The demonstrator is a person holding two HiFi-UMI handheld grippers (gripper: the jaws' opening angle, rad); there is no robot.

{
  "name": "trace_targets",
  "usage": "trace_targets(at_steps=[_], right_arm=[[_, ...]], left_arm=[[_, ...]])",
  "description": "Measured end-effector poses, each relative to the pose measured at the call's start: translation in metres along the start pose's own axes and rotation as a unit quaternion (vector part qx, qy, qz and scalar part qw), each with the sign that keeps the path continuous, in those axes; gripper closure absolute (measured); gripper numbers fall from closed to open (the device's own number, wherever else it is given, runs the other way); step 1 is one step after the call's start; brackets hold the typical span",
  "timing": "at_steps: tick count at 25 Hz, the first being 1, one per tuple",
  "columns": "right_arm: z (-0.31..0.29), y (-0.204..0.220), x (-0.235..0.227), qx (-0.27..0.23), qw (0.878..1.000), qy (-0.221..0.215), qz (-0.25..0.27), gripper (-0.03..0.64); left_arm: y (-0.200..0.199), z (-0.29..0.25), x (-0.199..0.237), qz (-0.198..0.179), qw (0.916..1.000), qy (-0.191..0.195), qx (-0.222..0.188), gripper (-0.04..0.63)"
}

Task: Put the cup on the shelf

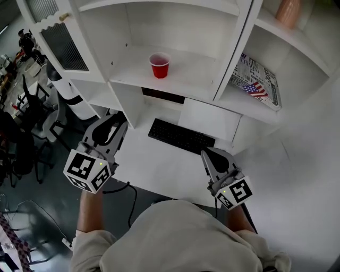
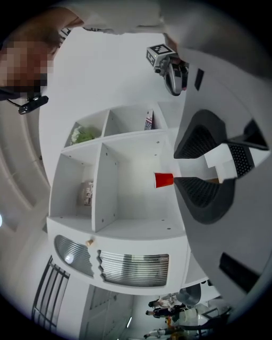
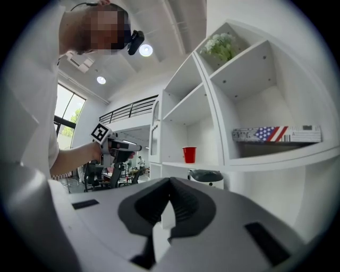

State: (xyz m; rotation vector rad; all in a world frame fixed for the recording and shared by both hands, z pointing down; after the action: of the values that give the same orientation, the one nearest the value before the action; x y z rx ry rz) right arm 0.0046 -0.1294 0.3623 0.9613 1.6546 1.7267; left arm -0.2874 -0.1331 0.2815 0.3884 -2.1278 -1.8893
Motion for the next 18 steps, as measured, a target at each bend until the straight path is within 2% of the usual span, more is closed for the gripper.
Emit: trace_targets(at_steps=[11, 18], right_arm=[[-0.006, -0.013, 0.02, -0.004, 1.0, -0.008, 0.018, 0.612], [-0.009, -0.015, 0.028, -0.006, 1.0, -0.011, 0.021, 0.614]], left_arm=[[0.038, 0.035, 0.002, 0.044, 0.999, -0.009, -0.004, 0.562], [0.056, 0.047, 0.004, 0.059, 0.9982, -0.012, 0.0, 0.574]])
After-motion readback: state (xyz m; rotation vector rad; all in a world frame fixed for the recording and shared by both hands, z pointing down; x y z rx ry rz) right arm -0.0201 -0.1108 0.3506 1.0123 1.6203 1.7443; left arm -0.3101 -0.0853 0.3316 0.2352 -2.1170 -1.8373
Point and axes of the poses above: the fingertips, and each gripper's own axes: z backward along the fingers, x to its left, y out of its underside, the point moved 5 cm from there along z, backward along the fingers, and after that the axes turned 6 degrees about z, right-handed, at the moved point
